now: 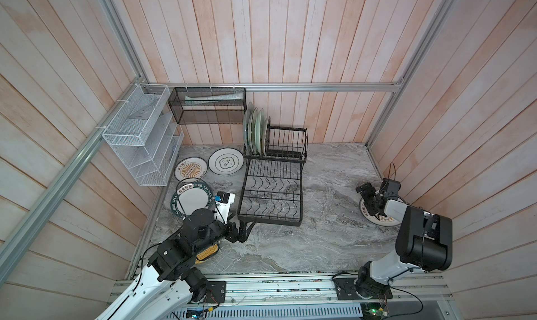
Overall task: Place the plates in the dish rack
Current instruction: 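Pinch the rim of the cream sunburst plate with the right gripper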
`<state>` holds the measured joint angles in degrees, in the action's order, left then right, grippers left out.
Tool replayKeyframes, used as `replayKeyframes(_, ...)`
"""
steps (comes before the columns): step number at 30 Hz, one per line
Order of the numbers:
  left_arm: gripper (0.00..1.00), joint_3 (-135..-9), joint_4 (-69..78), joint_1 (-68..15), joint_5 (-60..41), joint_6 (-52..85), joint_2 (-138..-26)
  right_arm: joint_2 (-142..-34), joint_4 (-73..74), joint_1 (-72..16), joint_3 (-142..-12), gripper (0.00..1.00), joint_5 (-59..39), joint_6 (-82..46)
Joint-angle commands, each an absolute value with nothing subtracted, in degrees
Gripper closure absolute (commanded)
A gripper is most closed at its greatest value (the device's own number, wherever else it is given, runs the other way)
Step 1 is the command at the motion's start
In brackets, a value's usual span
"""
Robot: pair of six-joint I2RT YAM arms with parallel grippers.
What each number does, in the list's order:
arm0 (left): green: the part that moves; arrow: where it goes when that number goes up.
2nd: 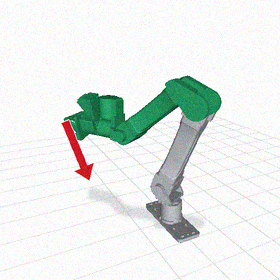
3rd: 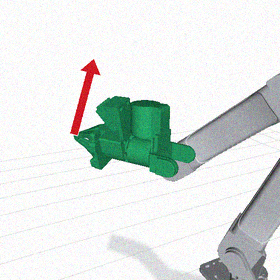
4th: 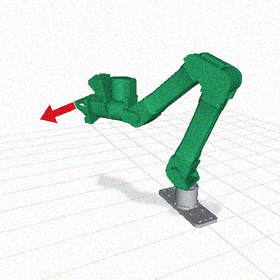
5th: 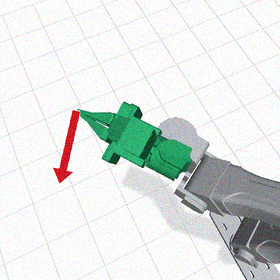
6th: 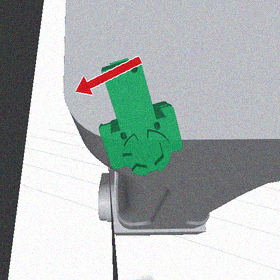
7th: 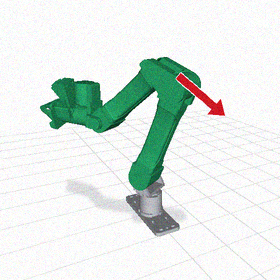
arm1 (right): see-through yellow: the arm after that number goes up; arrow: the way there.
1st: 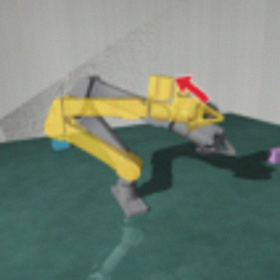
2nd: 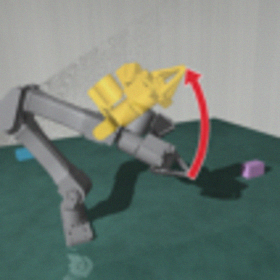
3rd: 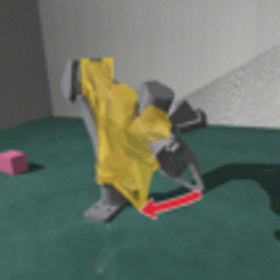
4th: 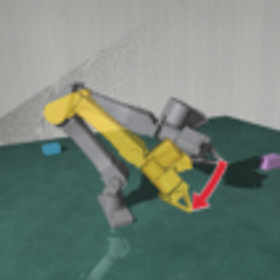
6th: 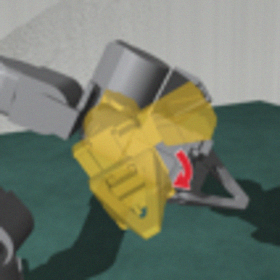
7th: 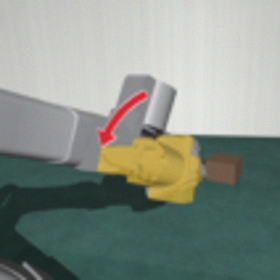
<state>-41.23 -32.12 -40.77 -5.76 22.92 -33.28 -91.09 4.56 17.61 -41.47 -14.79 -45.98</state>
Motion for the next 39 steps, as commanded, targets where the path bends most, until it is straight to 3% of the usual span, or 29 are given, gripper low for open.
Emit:
replayKeyframes(1,0.0,-40.43,-30.95,-40.43,-6.42,22.0,-33.41,-92.77,0.16,13.62,-37.56,0.04,-21.08,-51.28)
replayKeyframes(6,0.0,-40.43,-31.02,-40.44,-6.33,22.01,-33.52,-91.18,2.8,7.27,-36.87,0.04,-22.94,-55.2)
replayKeyframes(19,0.0,-40.47,-31.03,-40.43,-6.35,21.98,-33.21,-91.14,9.21,1.38,-35.48,0.04,-30.57,-60.03)
replayKeyframes(39,0.0,-40.48,-31.02,-40.43,-6.27,22.05,-33.13,-92.53,5.02,5.56,-40.25,0.05,-29.87,-55.25)
